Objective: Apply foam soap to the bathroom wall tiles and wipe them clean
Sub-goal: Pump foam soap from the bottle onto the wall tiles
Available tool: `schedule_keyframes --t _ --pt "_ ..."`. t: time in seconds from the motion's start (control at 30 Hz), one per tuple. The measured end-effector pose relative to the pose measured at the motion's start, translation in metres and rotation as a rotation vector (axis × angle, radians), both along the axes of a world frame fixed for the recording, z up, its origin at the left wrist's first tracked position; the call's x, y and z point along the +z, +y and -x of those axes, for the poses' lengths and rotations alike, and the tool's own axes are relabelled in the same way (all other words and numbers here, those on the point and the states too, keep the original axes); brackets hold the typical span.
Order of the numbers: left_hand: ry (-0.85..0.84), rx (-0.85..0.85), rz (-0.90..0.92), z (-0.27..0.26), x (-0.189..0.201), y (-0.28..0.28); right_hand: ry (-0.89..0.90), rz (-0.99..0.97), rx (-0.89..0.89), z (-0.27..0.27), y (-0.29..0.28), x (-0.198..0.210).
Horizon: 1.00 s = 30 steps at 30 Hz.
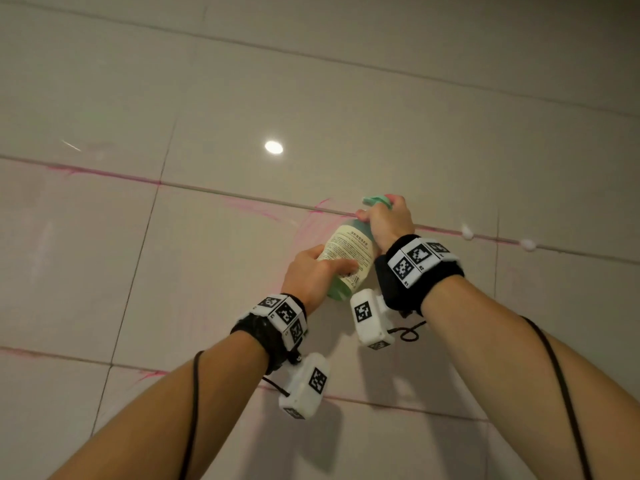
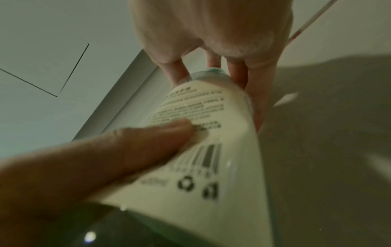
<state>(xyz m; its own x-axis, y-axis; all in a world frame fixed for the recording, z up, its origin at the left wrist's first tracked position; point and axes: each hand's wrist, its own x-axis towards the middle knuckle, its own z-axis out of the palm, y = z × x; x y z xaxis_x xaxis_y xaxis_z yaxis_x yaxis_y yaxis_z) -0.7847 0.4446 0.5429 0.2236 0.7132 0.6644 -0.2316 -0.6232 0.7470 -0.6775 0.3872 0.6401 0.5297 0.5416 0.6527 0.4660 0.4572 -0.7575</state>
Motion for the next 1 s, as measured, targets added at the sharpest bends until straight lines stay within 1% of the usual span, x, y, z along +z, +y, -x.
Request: schedule_keyframes --t 0.23,0.4,0.6,0.77,1.0 --pt "-0.002 -0.007 0.024 0.013 -0.001 0.009 0.041 -0.043 -0.034 0.013 0.008 -0.007" --pt "-0.013 -0.034 0.04 0.011 -0.003 0.008 0.007 -0.036 -0.051 0.018 0.004 -0.007" --pt "-0.02 -0.028 0.052 0.01 0.003 0.001 -0.01 0.003 0.028 0.018 0.002 0.0" --pt "-0.008 0.023 0.055 0.009 0.005 -0.002 -0.016 0.0 0.091 0.003 0.006 0.001" --pt "0.02 0.105 0.039 0.015 0.009 -0.012 0.007 0.011 0.122 0.007 0.004 0.001"
